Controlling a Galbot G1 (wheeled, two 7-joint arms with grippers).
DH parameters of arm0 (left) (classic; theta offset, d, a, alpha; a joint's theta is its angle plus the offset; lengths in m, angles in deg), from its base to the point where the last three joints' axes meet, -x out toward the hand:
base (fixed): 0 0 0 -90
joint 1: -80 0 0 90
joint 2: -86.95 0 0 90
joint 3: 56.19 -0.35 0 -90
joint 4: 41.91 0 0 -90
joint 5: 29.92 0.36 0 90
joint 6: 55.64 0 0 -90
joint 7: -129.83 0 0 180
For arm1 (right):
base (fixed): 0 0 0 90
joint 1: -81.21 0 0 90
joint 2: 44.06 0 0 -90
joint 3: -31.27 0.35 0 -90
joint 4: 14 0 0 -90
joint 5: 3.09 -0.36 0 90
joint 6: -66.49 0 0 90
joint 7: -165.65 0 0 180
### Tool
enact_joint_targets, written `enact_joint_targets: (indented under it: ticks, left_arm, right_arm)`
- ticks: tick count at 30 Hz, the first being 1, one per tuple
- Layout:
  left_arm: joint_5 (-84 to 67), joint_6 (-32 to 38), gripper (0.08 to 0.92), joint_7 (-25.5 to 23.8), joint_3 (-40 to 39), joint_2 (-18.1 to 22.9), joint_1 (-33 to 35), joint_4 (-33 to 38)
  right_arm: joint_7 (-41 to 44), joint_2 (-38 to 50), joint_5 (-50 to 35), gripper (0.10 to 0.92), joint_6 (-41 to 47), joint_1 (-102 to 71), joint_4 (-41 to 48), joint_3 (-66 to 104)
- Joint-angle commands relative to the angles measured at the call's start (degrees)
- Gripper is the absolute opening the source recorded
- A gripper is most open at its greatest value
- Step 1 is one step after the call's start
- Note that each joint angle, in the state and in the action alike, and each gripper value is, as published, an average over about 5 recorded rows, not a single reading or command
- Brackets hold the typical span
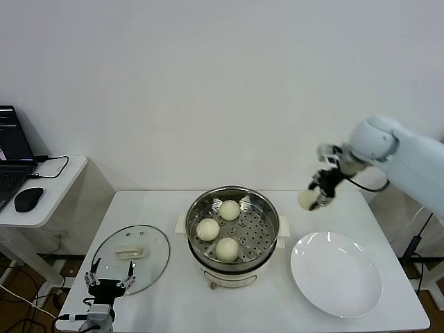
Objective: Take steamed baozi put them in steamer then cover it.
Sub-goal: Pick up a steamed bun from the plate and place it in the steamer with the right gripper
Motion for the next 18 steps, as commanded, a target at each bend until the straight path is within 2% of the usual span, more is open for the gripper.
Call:
enact_joint_targets:
  ticks: [1,18]
  left_arm:
    - [0.0,-0.64,0.823,0.0,0.61,0.03,0.17,1.67]
    - [-0.45,-0.7,0.823,0.05,0.49,0.41,0.69,2.99]
  right_arm:
    - [1.2,-14.66,-10.8,0.568,4.77,12.79,2.31,-10.41]
    - [-1.85,-20.34,-3.37,0.568,5.15,2.29,3.7,-13.49]
